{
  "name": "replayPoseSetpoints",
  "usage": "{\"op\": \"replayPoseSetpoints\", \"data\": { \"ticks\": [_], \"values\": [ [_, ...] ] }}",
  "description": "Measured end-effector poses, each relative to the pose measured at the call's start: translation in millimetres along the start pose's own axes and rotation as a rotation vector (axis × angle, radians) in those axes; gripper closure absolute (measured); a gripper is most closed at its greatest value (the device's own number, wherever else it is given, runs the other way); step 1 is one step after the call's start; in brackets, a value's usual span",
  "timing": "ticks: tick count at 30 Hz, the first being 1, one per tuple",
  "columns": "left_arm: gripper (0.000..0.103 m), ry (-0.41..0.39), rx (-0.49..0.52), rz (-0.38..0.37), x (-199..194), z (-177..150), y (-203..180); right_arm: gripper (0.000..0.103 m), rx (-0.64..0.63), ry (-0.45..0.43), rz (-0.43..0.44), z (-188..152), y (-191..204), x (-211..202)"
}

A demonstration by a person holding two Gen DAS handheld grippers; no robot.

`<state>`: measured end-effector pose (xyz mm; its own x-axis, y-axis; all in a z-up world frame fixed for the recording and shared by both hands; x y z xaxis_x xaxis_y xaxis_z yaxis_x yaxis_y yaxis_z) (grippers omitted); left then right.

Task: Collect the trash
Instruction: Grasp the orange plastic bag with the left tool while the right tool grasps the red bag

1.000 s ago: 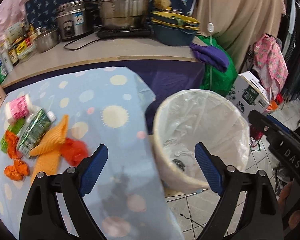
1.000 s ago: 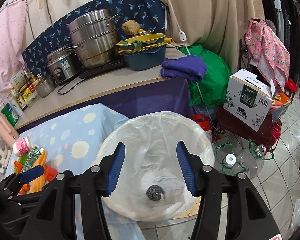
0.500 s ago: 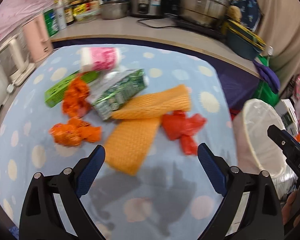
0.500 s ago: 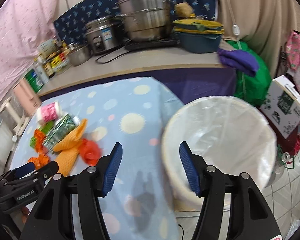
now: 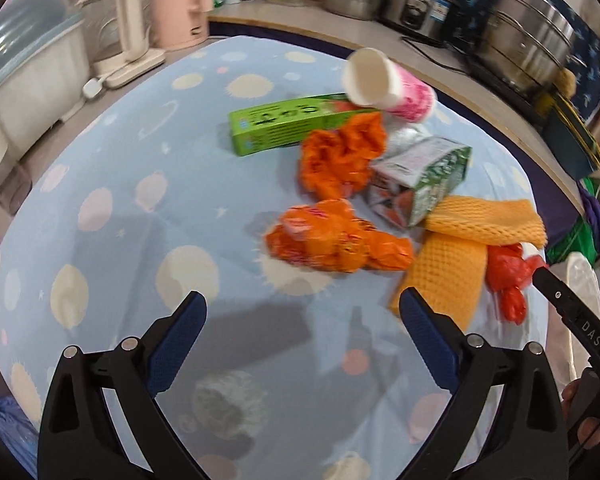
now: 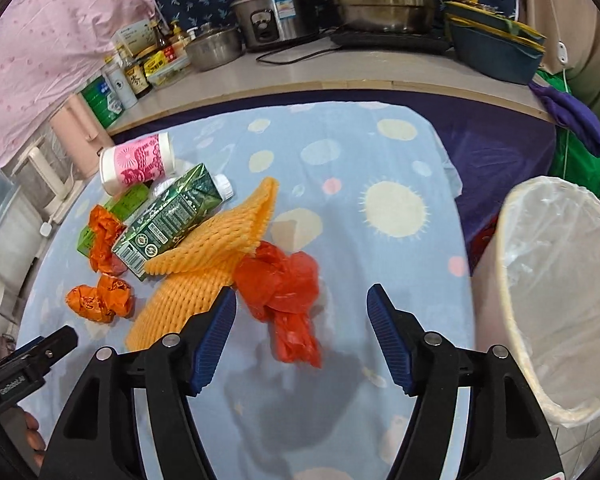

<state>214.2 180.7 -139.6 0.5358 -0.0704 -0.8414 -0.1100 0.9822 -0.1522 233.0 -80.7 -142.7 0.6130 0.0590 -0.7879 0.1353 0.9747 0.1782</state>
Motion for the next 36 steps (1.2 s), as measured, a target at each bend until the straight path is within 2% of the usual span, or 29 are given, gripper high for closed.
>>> {"op": "replayPoseSetpoints", "data": {
  "ticks": [5,11,13,15,18,26,29,30,36],
  "values": [
    [0.01,0.007,-0.049,0.001,7.1,4.5,20.4,0.038,-0.012,0.024,-0.015,2.5,7.4,21.3],
    [0.01,0.018,-0.074,-0.026,16.9,13.3,22.1,0.038,-0.013,0.045,-0.024,2.9,9.1,37.9],
    [0.01,0.02,-0.079,-0.047,19.1,16.1,19.3,0.044,-0.014,0.054,-0.024,1.3,8.9,41.3],
    [0.01,0.02,-0.082,-0.06,21.8,20.2,16.3,0.056,-0.018,0.064,-0.022,-0.4,9.0,43.9],
    [0.01,0.021,-0.077,-0.072,28.2,26.4,10.2,0.062,-0.024,0.058,-0.02,-2.1,9.8,43.2],
    [0.012,0.045,-0.045,-0.09,50.4,29.6,-2.1,0.064,-0.016,0.056,-0.019,-8.8,6.6,36.9],
    [0.024,0.063,-0.031,-0.105,57.2,27.3,-6.6,0.064,-0.01,0.057,-0.018,-12.8,4.5,32.6],
    [0.031,0.072,-0.028,-0.112,59.6,26.8,-7.4,0.064,-0.009,0.058,-0.018,-13.8,3.7,31.7],
    [0.044,0.063,-0.008,-0.121,55.2,23.3,-13.6,0.064,0.006,0.055,-0.014,-21.9,-2.9,20.0]
  ]
}}
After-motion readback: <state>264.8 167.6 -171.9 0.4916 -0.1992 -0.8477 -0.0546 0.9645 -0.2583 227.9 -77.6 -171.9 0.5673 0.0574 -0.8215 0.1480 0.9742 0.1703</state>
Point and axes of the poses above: each gripper's, at about its wrist camera, not at the fingertips, and x roughly the way its jaws point, y to its left, z to its top, the point moved 6 cm from there along x, roughly the way its jaws point, and after that the axes turned 1 degree about -y, right-handed, at the moved point
